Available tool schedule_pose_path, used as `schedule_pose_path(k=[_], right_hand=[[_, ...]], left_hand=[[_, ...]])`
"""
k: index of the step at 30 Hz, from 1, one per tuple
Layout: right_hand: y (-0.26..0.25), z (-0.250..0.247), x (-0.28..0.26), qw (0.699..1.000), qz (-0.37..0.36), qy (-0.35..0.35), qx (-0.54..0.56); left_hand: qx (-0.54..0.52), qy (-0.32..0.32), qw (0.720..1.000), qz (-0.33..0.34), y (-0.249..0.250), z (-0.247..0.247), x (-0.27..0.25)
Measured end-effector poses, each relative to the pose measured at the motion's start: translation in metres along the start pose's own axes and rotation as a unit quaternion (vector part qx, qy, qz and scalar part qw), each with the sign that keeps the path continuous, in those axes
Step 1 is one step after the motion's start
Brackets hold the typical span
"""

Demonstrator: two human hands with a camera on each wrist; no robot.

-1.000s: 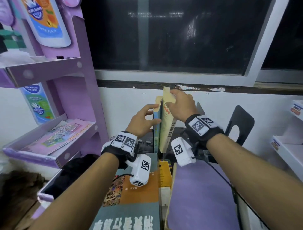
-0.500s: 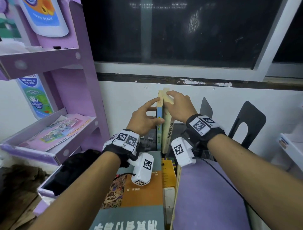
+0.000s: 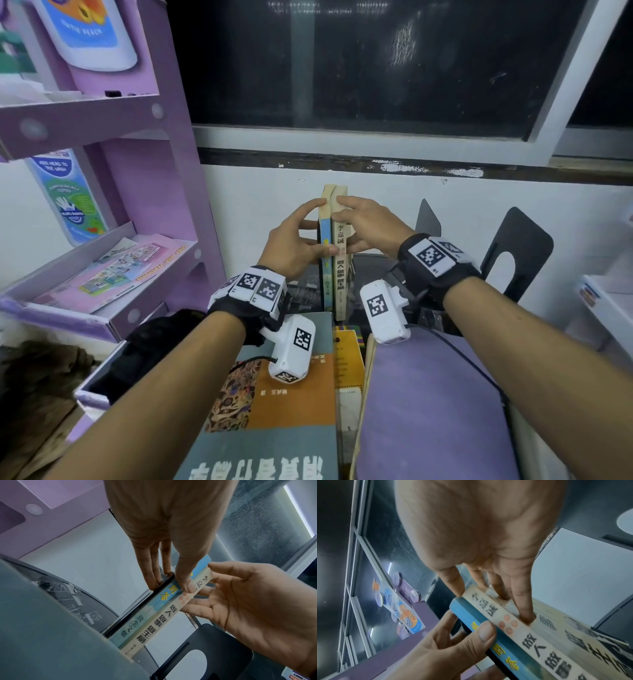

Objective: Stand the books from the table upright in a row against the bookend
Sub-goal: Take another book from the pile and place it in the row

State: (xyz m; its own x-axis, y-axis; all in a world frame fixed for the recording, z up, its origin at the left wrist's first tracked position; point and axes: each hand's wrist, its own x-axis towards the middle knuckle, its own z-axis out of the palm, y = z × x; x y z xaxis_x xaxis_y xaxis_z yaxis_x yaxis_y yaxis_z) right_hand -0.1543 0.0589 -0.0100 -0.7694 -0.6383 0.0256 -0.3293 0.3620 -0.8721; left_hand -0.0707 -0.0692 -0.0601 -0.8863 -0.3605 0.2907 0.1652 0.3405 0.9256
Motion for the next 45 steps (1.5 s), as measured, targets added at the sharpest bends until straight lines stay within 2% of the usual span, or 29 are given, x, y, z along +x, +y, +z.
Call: schedule_pose_path(k=[7, 20, 29, 33, 39, 45], right_hand=[[0.006, -0.008, -0.004, 0.997, 0.021, -0.053, 0.052], [0.005, -0.008, -0.011, 0.994, 0.025, -0.068, 0.076], [0.007, -0.004, -0.012, 0.994, 0.027, -0.046, 0.094], [0.007, -0.006, -0.012, 0.991, 0.04, -0.057, 0.112], [0.004, -0.007, -0.018, 0.993, 0.043, -0.065, 0.086], [0.0, -0.008, -0.027, 0.996, 0.037, -0.075, 0.031]], left_hand=[[0.011, -0.007, 1.0, -0.001, 0.004, 0.003, 0.0], [0.0, -0.01, 1.0, -0.01, 0.0, 0.0, 0.003], [0.053, -0.008, 0.999, 0.007, 0.002, 0.0, 0.002], [0.083, -0.01, 0.996, 0.014, 0.003, 0.001, 0.001], [0.077, -0.018, 0.997, -0.002, 0.006, 0.002, -0.001], [0.116, -0.02, 0.993, -0.011, 0.011, 0.002, -0.007]])
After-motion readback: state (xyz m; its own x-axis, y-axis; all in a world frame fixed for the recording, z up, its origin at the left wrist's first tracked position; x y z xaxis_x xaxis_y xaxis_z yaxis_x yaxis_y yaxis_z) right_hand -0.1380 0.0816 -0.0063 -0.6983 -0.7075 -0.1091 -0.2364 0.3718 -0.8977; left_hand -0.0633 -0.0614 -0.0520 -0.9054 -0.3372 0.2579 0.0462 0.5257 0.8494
